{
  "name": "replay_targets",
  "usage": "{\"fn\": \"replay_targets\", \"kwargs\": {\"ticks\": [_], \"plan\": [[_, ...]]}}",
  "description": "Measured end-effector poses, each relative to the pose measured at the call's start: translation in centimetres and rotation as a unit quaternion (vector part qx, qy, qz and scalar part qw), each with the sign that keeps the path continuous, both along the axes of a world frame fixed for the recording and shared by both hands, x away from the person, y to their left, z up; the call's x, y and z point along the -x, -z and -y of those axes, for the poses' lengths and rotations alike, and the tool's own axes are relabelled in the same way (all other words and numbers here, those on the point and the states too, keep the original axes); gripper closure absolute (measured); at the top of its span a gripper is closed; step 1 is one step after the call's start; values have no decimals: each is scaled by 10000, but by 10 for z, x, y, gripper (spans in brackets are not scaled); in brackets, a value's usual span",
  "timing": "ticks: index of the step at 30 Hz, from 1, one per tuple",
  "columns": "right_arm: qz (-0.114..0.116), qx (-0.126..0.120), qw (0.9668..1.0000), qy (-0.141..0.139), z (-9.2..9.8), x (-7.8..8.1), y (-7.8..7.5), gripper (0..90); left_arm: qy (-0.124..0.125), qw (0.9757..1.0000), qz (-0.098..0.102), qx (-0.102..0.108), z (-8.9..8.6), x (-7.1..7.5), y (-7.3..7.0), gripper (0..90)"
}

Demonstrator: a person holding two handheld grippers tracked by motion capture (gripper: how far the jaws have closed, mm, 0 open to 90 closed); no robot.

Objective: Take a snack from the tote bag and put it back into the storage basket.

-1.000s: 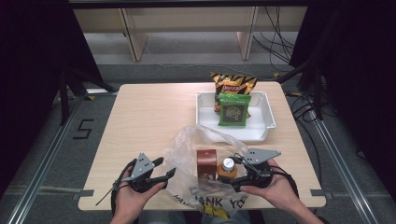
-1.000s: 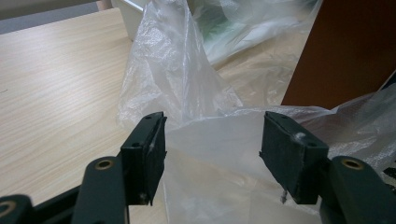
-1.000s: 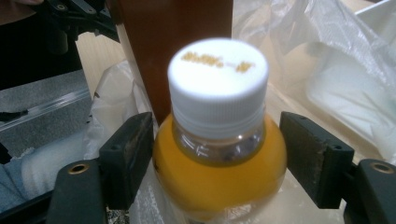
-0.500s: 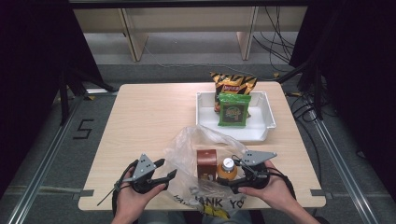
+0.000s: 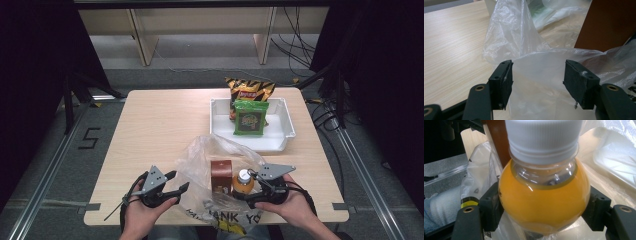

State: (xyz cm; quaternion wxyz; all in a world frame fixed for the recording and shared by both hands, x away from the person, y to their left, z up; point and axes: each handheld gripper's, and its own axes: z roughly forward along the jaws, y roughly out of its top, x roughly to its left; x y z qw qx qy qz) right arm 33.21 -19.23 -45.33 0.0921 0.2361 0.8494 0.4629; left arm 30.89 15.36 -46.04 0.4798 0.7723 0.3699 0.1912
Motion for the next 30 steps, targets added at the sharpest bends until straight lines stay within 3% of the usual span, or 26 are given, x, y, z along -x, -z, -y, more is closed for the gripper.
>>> {"fn": "replay_targets", "kwargs": {"ticks": [2, 14, 18, 21, 22, 27, 28, 29, 30], "plan": [[-78, 7, 10000, 0, 1, 1, -1, 307, -32, 10000, -22, 39, 0, 0, 1, 397], [21, -29, 10000, -3, 0, 2, 0, 310, -6, 10000, 30, -47, -1, 1, -1, 396], [-74, -5, 10000, -12, 0, 3, 0, 310, -32, 10000, 15, -30, -1, 1, -1, 397], [-25, -32, 10000, 4, 0, 3, 0, 312, -34, 10000, 16, -25, 0, 1, -1, 397], [94, 61, 9999, -34, 2, 1, -1, 312, -47, 10000, -17, 14, 0, 2, 0, 397], [31, -42, 10000, -43, 1, 2, -2, 314, -65, 10000, -8, 36, 0, 1, -1, 396], [-161, -73, 9998, -8, 0, 6, -3, 314, -67, 10000, -7, 39, 0, 1, 0, 397], [76, -32, 10000, -51, 1, 4, -4, 314, -67, 10000, -7, 40, 0, 1, -1, 397], [110, -21, 9999, -56, 1, 4, -4, 314, -66, 10000, -6, 40, 0, 1, -1, 397]]}}
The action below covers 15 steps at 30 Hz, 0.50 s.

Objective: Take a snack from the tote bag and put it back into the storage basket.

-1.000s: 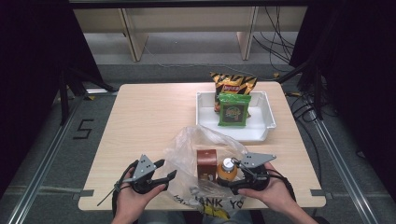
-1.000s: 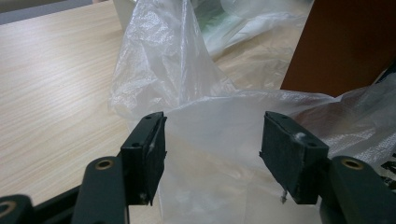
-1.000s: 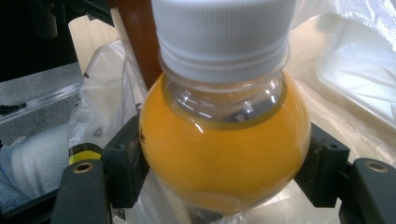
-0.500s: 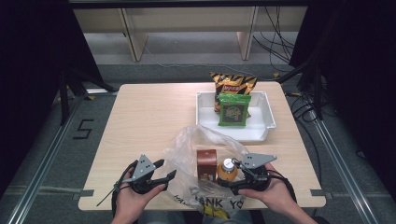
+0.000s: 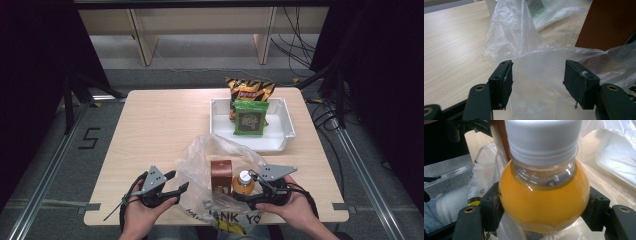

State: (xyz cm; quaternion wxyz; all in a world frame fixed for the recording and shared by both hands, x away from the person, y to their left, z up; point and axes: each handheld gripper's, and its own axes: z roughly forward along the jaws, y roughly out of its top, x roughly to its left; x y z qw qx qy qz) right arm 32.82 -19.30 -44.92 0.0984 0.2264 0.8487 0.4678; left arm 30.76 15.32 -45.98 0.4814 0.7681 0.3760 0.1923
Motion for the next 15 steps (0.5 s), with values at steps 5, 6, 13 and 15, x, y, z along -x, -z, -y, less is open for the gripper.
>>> {"fn": "replay_targets", "kwargs": {"ticks": [5, 6, 13, 15], "plan": [[-118, -56, 9999, 21, 2, 2, -5, 314, 2, 10000, 11, -4, 0, 0, 0, 397], [-211, -107, 9997, 42, 1, 4, -6, 314, -1, 10000, 7, 0, 0, 0, -1, 396], [-9, -298, 9995, 141, 7, 3, -16, 314, -27, 10000, -3, 46, 0, -1, -1, 396], [-183, -387, 9990, 156, 8, 4, -18, 314, 13, 10000, 28, 2, -1, -3, -1, 397]]}}
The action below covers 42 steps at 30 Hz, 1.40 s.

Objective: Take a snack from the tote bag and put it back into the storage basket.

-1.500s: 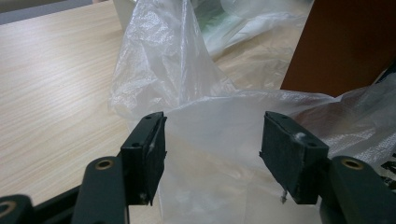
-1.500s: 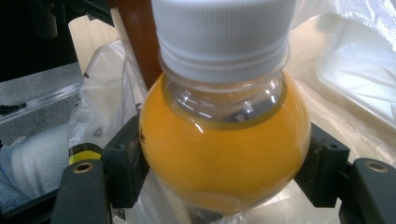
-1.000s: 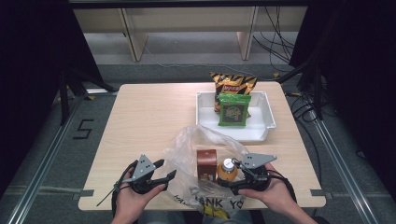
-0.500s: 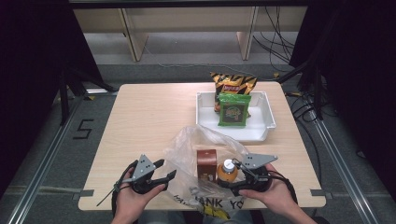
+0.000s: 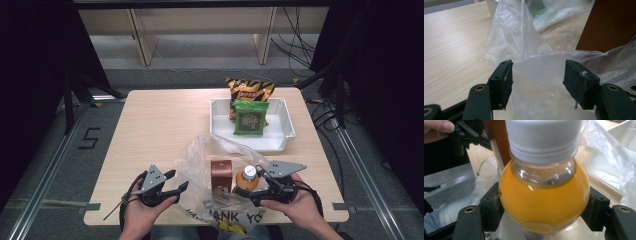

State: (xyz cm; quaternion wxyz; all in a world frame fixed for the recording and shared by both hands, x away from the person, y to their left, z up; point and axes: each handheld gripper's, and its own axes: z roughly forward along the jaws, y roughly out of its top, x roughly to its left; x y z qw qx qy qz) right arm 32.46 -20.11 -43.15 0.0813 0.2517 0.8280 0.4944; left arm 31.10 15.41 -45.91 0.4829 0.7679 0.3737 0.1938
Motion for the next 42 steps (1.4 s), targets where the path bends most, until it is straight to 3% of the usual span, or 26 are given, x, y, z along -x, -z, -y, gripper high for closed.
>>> {"fn": "replay_targets", "kwargs": {"ticks": [6, 7, 9, 10, 12, 14, 15, 16, 17, 18, 19, 21, 22, 26, 27, 30, 31, 32, 33, 34, 35, 37, 38, 40, 41, 42], "plan": [[150, -129, 9997, 137, 6, -2, -7, 314, 1, 10000, -6, 16, 4, 1, 0, 396], [-67, -132, 9998, 135, 6, 0, -10, 314, 31, 10000, 2, -12, 4, 1, 1, 396], [201, -105, 9996, 138, 7, -3, -13, 314, 25, 10000, -16, -23, 4, 3, 1, 396], [24, -216, 9996, 198, 6, 0, -16, 314, 40, 10000, -16, -36, 4, 3, 1, 396], [232, -237, 9993, 180, 8, -2, -21, 314, 63, 10000, -23, -2, 4, 3, 1, 397], [170, -324, 9989, 295, 7, -2, -25, 314, 41, 10000, -30, 34, 4, 3, 1, 396], [287, -261, 9990, 224, 9, -4, -27, 314, 45, 10000, -24, 28, 4, 3, 1, 396], [264, -373, 9983, 350, 7, -3, -28, 314, 48, 10000, -18, 28, 5, 3, 0, 396], [372, -277, 9987, 231, 9, -5, -30, 314, 70, 10000, -7, 45, 5, 2, 0, 396], [357, -367, 9984, 238, 7, -6, -31, 314, 94, 10000, 27, 15, 4, 2, 0, 397], [216, -288, 9991, 241, 7, -5, -33, 314, 97, 9999, 34, 30, 5, 2, 0, 396], [238, -321, 9985, 377, 6, -5, -34, 314, 74, 10000, 31, -25, 5, 3, -1, 396], [305, -266, 9988, 278, 7, -7, -36, 314, 72, 10000, -1, 23, 6, 4, -1, 396], [446, -332, 9979, 338, 4, -8, -40, 315, 93, 9999, 35, -16, 6, 4, -1, 396], [325, -320, 9983, 356, 3, -7, -42, 315, 100, 9999, 32, 9, 6, 4, -1, 396], [486, -309, 9980, 274, 3, -9, -46, 315, 92, 10000, 31, 4, 6, 4, -1, 396], [377, -451, 9977, 351, 1, -8, -47, 315, 67, 10000, 28, -25, 6, 4, -1, 396], [512, -318, 9978, 279, 3, -10, -49, 315, 75, 10000, 29, -28, 6, 4, -1, 396], [575, -360, 9972, 302, 1, -11, -51, 315, 80, 10000, 30, -26, 6, 4, -1, 396], [476, -434, 9975, 274, 0, -11, -53, 315, 81, 10000, 19, -7, 6, 4, -1, 396], [615, -388, 9970, 278, 0, -12, -54, 315, 77, 10000, 5, 37, 7, 4, -1, 396], [483, -447, 9973, 318, -2, -11, -59, 315, 77, 10000, 38, -26, 6, 4, -2, 396], [664, -455, 9963, 301, -2, -14, -60, 315, 83, 10000, 34, -4, 6, 4, -2, 396], [408, -529, 9971, 374, -4, -11, -64, 315, 89, 10000, 43, -9, 6, 4, -2, 396], [547, -521, 9967, 287, -4, -14, -65, 315, 88, 10000, 41, -9, 6, 4, -2, 396], [468, -459, 9973, 316, -3, -13, -66, 315, 91, 9999, 41, -9, 6, 4, -2, 396]]}}
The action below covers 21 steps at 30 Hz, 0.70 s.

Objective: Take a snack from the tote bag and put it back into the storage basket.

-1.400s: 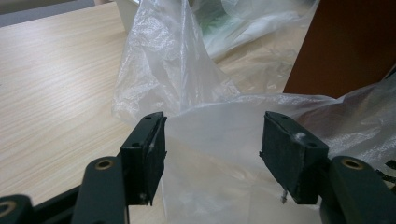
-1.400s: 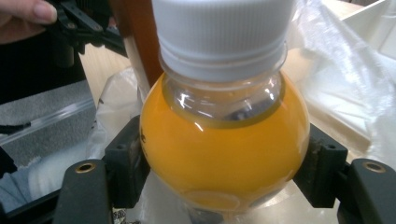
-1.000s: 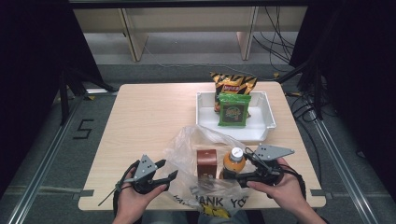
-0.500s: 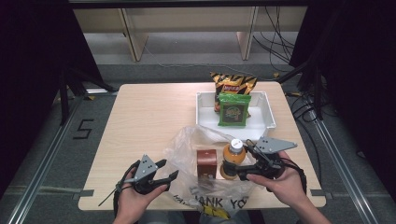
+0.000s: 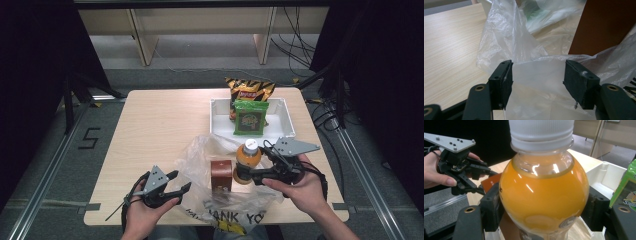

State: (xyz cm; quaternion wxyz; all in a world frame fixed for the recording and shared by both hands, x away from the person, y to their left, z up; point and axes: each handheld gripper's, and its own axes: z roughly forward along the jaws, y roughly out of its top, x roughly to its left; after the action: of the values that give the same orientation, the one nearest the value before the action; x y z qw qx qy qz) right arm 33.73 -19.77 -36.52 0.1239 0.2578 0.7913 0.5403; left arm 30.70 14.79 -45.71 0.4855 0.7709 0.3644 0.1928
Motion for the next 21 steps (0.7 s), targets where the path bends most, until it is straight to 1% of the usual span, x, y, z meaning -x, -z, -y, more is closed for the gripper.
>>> {"fn": "replay_targets", "kwargs": {"ticks": [1, 2, 3, 4, 5, 6, 7, 8, 9, 10, 11, 12, 13, 14, 15, 16, 18, 19, 20, 21], "plan": [[72, -53, 10000, 21, -1, -1, -1, 315, 48, 10000, 21, -6, 0, -1, 0, 396], [-14, -96, 10000, -10, -2, 0, -2, 315, 10, 10000, -18, 42, 0, 0, 1, 396], [58, -69, 10000, -21, -1, -2, -3, 315, -15, 10000, -38, 56, 1, 0, 1, 396], [81, -69, 9999, 24, -1, -2, -3, 315, -18, 10000, -39, 28, 1, 0, 1, 396], [134, -24, 9999, 53, -1, -2, -4, 315, 9, 10000, -7, 0, 1, 0, 0, 396], [103, -76, 9999, 51, -1, -2, -6, 315, 29, 10000, -18, 27, 1, -1, 1, 396], [129, -106, 9999, 15, 0, -4, -7, 315, 24, 10000, -16, 32, 1, -1, 1, 396], [82, -138, 9999, 53, 0, -3, -8, 315, 22, 10000, -20, 37, 1, -1, 1, 396], [274, -146, 9994, 118, 1, -5, -11, 315, 22, 10000, -19, 37, 1, -1, 1, 396], [165, -187, 9996, 137, 0, -4, -12, 315, 23, 10000, -19, 35, 1, -1, 1, 396], [228, -140, 9996, 26, 2, -6, -14, 315, 30, 10000, -15, 34, 2, -1, 1, 396], [306, -140, 9994, 121, 2, -7, -16, 314, 30, 10000, -16, 22, 2, -1, 1, 396], [194, -227, 9994, 152, 2, -5, -18, 315, 28, 10000, -18, 18, 2, -1, 1, 396], [197, -279, 9994, 107, 2, -7, -19, 315, 30, 10000, -16, 13, 2, -1, 1, 396], [202, -242, 9994, 135, 2, -7, -20, 315, 18, 10000, -35, 39, 2, -1, 1, 396], [139, -252, 9994, 177, 3, -7, -21, 315, 13, 10000, -35, 43, 2, -1, 1, 396], [226, -239, 9992, 222, 5, -10, -23, 315, 18, 10000, -23, 39, 2, -1, 1, 396], [202, -338, 9988, 278, 4, -10, -22, 315, 29, 10000, -12, 40, 2, -1, 0, 396], [136, -235, 9992, 297, 6, -10, -24, 315, -2, 10000, -12, 22, 2, 0, 0, 396], [302, -268, 9988, 271, 6, -13, -24, 315, 0, 10000, -9, 17, 1, -1, 0, 396]]}}
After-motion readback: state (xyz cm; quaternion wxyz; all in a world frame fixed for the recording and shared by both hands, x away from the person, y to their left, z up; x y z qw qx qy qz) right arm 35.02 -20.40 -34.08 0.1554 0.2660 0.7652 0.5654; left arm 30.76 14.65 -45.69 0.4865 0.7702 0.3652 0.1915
